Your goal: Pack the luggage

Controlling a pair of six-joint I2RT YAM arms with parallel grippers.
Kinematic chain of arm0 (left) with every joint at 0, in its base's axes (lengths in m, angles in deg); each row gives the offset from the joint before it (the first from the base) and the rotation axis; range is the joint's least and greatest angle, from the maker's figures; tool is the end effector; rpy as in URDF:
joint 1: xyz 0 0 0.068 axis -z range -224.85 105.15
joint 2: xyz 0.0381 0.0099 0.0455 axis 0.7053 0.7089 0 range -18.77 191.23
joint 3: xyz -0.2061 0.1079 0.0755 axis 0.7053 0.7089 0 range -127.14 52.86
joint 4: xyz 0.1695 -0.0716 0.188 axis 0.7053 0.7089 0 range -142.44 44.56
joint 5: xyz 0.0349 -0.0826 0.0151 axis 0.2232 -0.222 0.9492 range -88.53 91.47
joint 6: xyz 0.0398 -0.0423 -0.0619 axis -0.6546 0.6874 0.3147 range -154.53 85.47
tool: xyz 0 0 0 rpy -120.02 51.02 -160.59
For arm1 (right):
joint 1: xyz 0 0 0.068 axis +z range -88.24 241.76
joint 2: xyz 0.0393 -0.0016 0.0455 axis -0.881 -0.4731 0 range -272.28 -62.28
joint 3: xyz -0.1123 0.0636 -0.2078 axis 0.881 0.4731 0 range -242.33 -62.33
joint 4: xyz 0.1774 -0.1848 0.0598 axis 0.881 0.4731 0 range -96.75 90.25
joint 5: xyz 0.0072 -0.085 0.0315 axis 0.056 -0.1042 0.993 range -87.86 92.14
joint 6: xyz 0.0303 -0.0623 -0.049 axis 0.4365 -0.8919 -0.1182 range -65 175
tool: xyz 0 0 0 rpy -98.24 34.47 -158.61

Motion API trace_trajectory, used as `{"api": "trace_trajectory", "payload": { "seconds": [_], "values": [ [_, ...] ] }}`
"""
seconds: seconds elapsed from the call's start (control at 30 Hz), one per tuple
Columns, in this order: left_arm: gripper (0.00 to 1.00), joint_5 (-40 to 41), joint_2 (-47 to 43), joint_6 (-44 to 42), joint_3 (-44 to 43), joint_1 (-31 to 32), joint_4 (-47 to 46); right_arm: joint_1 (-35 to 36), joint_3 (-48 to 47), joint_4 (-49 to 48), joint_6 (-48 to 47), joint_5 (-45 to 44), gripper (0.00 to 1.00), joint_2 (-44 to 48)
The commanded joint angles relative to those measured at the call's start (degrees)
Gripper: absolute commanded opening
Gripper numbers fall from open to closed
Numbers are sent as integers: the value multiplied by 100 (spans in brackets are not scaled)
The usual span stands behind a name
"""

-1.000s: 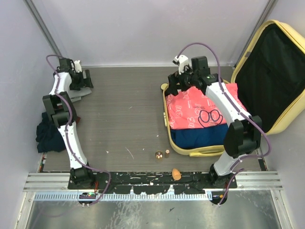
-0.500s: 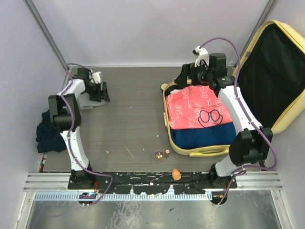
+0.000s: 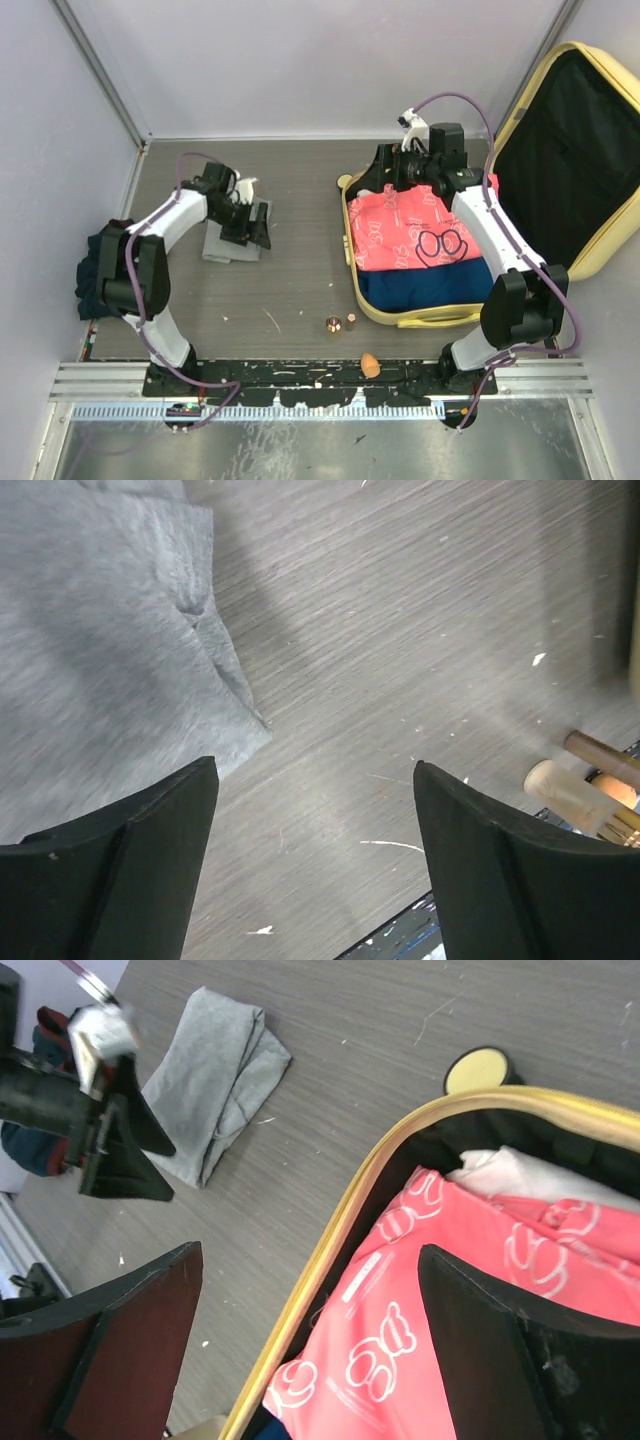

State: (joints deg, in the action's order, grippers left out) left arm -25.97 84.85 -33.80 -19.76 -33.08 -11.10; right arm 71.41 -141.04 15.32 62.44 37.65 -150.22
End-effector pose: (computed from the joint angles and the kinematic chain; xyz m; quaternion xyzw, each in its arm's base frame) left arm 0.3456 -0.1073 0.1324 0.1286 0.9520 -0.2492 0.1227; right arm 0.3672 0.1064 0.2978 -0.1654 0.8271 0.3322 0.4222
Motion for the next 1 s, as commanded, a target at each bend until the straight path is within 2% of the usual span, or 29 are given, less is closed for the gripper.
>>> {"api": "trace_trajectory", "payload": {
  "seconds": [0.0,0.07,0.13,0.2,0.4,0.57,0.67,0.9,0.97],
  "values": [
    [86,41,-1213,40,-295,-262,-97,276,120,-472,574,-21,92,338],
    [95,252,-1426,171,-283,-475,-296,488,206,-623,744,-138,91,341],
    [100,533,-1434,196,-319,-712,-428,708,289,-762,893,-256,91,324],
    [98,826,-1216,87,-461,-928,-385,914,338,-851,949,-377,91,286],
    [98,549,-44,-202,-1375,-1631,216,1092,301,-815,991,-423,91,174],
    [98,569,502,-577,-1501,-1671,238,1100,438,-756,947,-449,91,223],
    [98,176,740,-461,-1444,-1651,128,1101,582,-766,1051,-494,91,262],
    [100,-155,1116,-188,-1063,-1428,-185,1096,792,-791,1168,-494,91,390],
    [89,-231,1216,-171,-1012,-1343,-203,1096,848,-779,1174,-496,91,394]
  ]
}}
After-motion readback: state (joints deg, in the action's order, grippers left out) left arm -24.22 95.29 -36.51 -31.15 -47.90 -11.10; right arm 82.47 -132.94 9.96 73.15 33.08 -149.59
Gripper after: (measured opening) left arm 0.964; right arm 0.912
